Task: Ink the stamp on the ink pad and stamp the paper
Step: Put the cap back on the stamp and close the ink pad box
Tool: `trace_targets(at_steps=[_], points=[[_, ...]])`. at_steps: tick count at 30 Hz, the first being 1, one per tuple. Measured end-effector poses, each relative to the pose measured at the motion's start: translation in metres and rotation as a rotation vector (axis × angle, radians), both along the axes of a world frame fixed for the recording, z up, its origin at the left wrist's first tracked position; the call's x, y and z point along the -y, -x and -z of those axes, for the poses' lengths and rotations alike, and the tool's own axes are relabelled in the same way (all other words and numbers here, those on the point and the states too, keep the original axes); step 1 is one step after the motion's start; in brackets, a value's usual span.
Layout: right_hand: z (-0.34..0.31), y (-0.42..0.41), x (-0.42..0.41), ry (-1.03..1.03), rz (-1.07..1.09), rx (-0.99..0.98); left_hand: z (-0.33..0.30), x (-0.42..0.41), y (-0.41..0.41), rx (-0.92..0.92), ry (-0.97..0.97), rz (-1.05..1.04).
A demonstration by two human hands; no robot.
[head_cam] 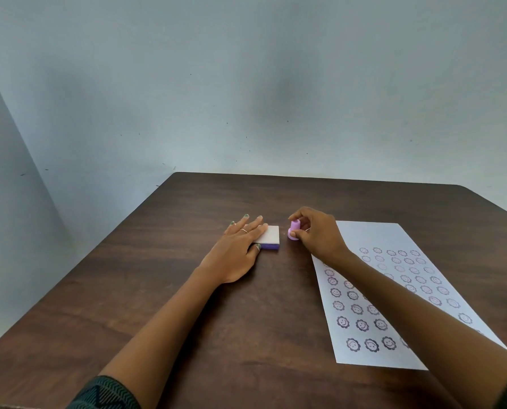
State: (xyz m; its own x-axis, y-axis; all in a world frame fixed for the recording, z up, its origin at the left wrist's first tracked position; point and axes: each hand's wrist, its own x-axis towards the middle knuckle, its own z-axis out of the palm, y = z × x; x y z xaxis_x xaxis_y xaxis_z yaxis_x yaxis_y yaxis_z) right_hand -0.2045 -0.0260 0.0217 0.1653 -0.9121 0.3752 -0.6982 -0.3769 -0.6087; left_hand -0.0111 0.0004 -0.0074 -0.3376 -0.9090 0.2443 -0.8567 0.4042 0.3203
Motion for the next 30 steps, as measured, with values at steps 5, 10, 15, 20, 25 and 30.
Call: trace_targets(at_steps=[5,10,15,20,25,30], points=[[0.0045,-0.0032,0.0099,0.015,0.004,-0.004,0.0001,0.0035,0.0004,0.045,-0.025,-0.016],[0.0061,-0.0038,0.0121,0.015,0.007,-0.004,-0.0001,0.0044,0.0005,0.082,-0.036,-0.025],[0.0055,-0.0036,0.0122,0.011,0.001,0.001,-0.0008,0.0047,0.001,0.128,-0.045,-0.057],[0.0066,-0.0028,0.0105,0.027,-0.01,0.019,-0.002,0.007,0.0039,0.147,-0.031,-0.083],[0.0051,-0.0015,0.0068,0.042,-0.018,0.04,-0.001,0.0061,0.004,0.151,0.003,-0.089],[0.003,0.0038,0.0084,0.097,0.011,0.063,-0.0007,0.0032,0.0057,0.143,0.074,-0.084]])
